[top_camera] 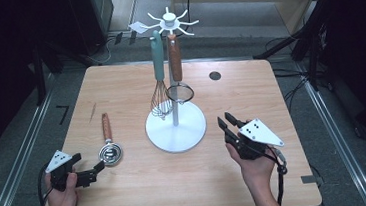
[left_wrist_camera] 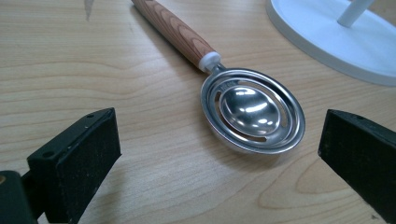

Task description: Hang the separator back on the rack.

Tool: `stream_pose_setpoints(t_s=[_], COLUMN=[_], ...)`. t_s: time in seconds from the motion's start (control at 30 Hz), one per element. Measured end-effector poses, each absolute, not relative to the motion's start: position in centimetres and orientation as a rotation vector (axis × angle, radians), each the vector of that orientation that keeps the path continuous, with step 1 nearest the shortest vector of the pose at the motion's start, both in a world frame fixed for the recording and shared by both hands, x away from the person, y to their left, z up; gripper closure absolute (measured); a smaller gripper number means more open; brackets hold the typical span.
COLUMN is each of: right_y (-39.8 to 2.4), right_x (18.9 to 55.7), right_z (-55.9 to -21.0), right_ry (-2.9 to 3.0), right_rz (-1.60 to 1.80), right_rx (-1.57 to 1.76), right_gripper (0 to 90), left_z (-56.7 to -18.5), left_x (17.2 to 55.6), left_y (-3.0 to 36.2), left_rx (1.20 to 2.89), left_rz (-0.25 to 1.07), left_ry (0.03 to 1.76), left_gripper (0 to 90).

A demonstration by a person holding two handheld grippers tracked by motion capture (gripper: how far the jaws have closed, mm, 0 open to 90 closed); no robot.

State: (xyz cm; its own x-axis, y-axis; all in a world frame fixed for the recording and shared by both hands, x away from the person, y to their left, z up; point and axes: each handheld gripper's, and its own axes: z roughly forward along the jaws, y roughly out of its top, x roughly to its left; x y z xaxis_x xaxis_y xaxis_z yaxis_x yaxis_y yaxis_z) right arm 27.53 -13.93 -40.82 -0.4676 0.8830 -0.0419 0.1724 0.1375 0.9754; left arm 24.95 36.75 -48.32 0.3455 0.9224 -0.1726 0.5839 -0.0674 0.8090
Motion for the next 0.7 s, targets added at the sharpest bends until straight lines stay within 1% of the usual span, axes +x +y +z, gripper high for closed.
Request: stream_pose_setpoints(t_s=[0.17,0.27,0.3,0.4,0.47,0.53,0.57,0.7], right_y=[-14.7,-15.4,-15.7,-16.3,-16.3,-16.3,-16.3,-16.2], right_x=[27.2,27.0,27.0,26.7,26.5,26.3,26.3,26.5], right_z=[-42.7,-44.0,-44.5,-45.7,-46.0,-46.1,-46.2,-47.2], right_ry=[1.758,1.745,1.75,1.773,1.797,1.803,1.802,1.817], right_rz=[1.331,1.316,1.319,1.351,1.323,1.338,1.358,1.385], right_rx=[1.093,1.131,1.138,1.189,1.178,1.182,1.203,1.24], right_gripper=[59.4,55.9,53.3,38.8,34.5,32.9,31.9,31.6], left_z=[-48.3,-48.3,-48.3,-48.3,-48.4,-48.4,-48.4,-48.2], left_x=[24.9,25.0,25.1,25.2,25.3,25.3,25.3,25.2], left_y=[36.5,36.1,35.8,35.2,34.9,34.7,34.8,35.6], left_rx=[1.788,1.835,1.848,1.87,1.878,1.88,1.869,1.783], left_rz=[0.515,0.523,0.517,0.508,0.507,0.508,0.502,0.448], left_ry=[1.332,1.332,1.331,1.322,1.317,1.313,1.316,1.345], left_gripper=[0.0,2.7,3.0,6.4,7.9,16.1,18.4,39.9])
